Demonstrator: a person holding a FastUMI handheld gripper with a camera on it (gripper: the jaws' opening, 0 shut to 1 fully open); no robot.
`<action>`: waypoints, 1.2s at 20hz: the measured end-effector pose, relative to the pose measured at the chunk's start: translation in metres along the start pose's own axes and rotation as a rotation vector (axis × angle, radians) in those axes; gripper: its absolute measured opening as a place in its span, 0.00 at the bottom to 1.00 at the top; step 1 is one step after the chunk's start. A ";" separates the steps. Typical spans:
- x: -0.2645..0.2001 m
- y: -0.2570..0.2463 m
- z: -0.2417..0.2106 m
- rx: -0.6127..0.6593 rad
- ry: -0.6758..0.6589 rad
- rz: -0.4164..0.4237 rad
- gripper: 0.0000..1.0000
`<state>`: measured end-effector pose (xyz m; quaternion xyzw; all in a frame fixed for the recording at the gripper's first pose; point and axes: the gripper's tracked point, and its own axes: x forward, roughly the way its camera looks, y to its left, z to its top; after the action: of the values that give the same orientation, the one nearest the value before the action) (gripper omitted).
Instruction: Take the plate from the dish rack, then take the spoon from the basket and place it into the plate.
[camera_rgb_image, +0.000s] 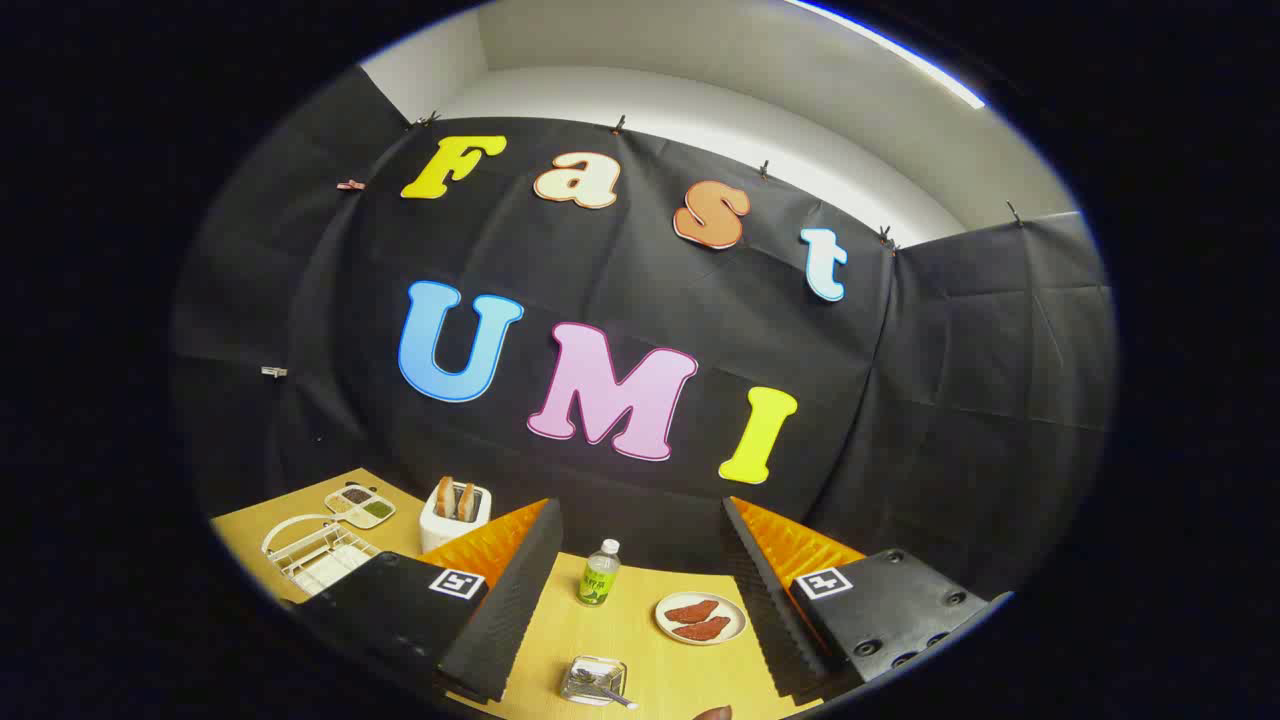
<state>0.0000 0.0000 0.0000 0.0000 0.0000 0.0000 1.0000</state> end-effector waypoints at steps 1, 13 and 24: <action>-0.002 0.001 0.000 0.003 -0.002 -0.004 0.96; -0.006 0.031 -0.002 0.036 0.017 0.030 0.97; -0.011 0.052 -0.039 0.132 0.137 0.081 0.98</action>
<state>-0.0109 0.0523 -0.0392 0.0659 0.0682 0.0406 0.9947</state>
